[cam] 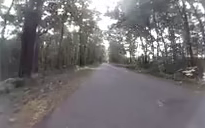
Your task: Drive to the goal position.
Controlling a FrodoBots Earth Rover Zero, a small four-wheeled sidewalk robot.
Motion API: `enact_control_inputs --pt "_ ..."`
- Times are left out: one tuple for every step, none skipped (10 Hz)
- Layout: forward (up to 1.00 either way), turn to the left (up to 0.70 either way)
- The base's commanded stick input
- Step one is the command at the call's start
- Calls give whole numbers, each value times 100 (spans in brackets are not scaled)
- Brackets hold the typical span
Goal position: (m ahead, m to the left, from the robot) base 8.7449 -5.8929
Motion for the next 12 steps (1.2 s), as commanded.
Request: enact_control_inputs --pt "70 0" --pt "70 0" --pt "70 1" --pt "70 1" --pt "70 2" --pt "70 17" --pt "70 21" --pt "70 1" --pt "70 0" --pt "70 0" --pt "70 -1" --pt "70 -1"
